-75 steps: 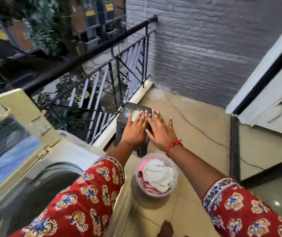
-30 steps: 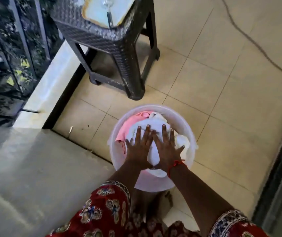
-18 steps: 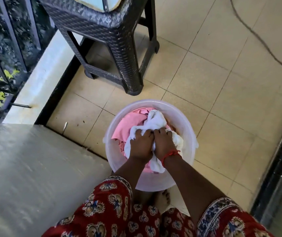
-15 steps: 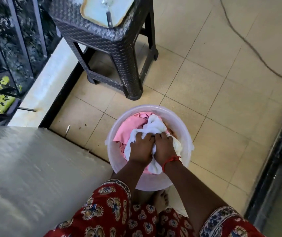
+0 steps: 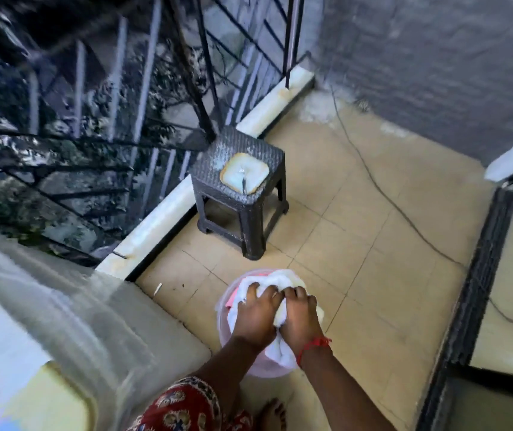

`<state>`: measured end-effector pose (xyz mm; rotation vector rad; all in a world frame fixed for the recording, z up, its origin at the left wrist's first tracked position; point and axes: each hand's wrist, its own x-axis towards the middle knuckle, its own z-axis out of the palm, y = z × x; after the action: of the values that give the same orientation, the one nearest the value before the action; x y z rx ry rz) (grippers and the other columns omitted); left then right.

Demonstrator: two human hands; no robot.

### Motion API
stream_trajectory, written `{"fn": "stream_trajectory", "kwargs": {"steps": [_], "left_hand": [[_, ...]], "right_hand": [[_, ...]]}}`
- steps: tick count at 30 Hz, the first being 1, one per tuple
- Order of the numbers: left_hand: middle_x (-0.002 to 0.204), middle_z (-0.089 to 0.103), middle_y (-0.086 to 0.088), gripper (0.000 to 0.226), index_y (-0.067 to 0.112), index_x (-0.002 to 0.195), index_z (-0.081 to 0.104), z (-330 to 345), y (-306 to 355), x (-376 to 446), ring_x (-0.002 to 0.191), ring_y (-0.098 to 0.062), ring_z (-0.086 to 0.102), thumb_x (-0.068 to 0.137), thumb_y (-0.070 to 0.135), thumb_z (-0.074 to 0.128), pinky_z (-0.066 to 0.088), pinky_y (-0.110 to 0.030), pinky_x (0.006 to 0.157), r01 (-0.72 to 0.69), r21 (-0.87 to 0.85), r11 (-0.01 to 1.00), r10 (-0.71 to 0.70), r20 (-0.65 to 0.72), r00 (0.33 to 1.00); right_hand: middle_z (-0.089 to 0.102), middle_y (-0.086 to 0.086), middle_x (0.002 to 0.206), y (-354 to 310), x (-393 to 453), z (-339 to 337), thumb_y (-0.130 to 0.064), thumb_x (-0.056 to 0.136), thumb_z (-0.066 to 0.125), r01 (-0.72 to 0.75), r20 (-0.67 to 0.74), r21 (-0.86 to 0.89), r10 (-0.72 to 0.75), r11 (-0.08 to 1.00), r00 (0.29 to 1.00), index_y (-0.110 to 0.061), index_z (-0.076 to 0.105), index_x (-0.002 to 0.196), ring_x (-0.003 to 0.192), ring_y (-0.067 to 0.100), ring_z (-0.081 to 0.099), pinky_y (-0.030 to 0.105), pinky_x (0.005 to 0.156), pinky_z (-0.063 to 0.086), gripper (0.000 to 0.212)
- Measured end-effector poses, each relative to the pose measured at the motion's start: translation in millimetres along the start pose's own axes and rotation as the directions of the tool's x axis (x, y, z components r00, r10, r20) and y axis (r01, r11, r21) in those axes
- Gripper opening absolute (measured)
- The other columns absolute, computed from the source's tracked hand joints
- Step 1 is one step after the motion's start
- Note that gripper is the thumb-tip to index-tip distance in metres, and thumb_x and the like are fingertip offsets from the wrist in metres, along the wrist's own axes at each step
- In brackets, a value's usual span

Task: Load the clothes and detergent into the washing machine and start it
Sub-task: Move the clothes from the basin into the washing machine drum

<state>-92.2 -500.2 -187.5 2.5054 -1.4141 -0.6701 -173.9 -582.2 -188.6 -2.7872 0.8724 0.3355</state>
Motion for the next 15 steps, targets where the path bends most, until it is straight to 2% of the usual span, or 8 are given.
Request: {"fn": "stream_trajectory", "kwargs": {"steps": [2, 6, 9, 13, 15], "left_hand": [[0.135, 0.049, 0.008, 0.062, 0.032, 0.129, 0.049, -46.5, 16.5, -16.9, 0.131, -0.031, 0.033, 0.068, 0.028, 0.057, 0.044, -0.042, 0.098, 0.038, -0.045, 0.998, -0.038, -0.006, 0.999], [0.128, 0.051, 0.008, 0.056, 0.03, 0.121, 0.053, -111.9, 37.3, -41.6, 0.123, -0.032, 0.038, 0.066, 0.02, 0.06, 0.05, -0.043, 0.087, 0.021, -0.037, 0.999, -0.026, -0.146, 0.989], [0.127, 0.048, 0.009, 0.054, 0.032, 0.12, 0.05, -151.8, 43.9, -52.4, 0.121, -0.033, 0.037, 0.067, 0.021, 0.055, 0.049, -0.045, 0.086, 0.033, -0.046, 0.998, -0.042, -0.22, 0.975], [0.13, 0.046, 0.008, 0.058, 0.032, 0.128, 0.046, -225.4, 38.3, -95.3, 0.122, -0.033, 0.034, 0.071, 0.022, 0.052, 0.046, -0.048, 0.09, 0.091, -0.045, 0.995, -0.101, -0.339, 0.935], [0.133, 0.045, 0.006, 0.06, 0.031, 0.131, 0.045, -255.5, 28.8, -117.1, 0.124, -0.034, 0.031, 0.073, 0.021, 0.054, 0.046, -0.048, 0.09, 0.143, -0.053, 0.988, -0.152, -0.372, 0.916]], "right_hand": [[0.062, 0.0, 0.071, -7.4, -10.2, -47.4, -0.02, 0.034, 0.081, 0.009, -0.035, -0.021, -0.01, 1.0, 0.999, -0.018, 0.067, 0.071, 0.063, 0.023, 0.059, 0.035, 0.048, 0.047, 0.039], [0.062, -0.001, 0.07, -24.2, -26.4, -127.3, -0.016, 0.038, 0.081, 0.085, -0.143, -0.064, -0.094, 0.994, 0.985, -0.018, 0.068, 0.068, 0.062, 0.022, 0.059, 0.034, 0.045, 0.045, 0.032], [0.062, -0.001, 0.068, -36.4, -29.4, -176.6, -0.012, 0.032, 0.08, 0.147, -0.259, -0.033, -0.15, 0.989, 0.954, -0.016, 0.068, 0.069, 0.06, 0.023, 0.061, 0.035, 0.043, 0.047, 0.039], [0.061, 0.007, 0.062, -89.7, -51.9, -262.3, -0.005, 0.022, 0.082, 0.254, -0.323, -0.015, -0.245, 0.967, 0.914, -0.01, 0.066, 0.066, 0.052, 0.025, 0.061, 0.035, 0.041, 0.051, 0.047], [0.065, 0.014, 0.075, -117.7, -56.7, -286.7, -0.001, 0.04, 0.081, 0.295, -0.331, 0.006, -0.277, 0.955, 0.902, -0.005, 0.068, 0.08, 0.062, 0.032, 0.064, 0.041, 0.053, 0.056, 0.042]]}}
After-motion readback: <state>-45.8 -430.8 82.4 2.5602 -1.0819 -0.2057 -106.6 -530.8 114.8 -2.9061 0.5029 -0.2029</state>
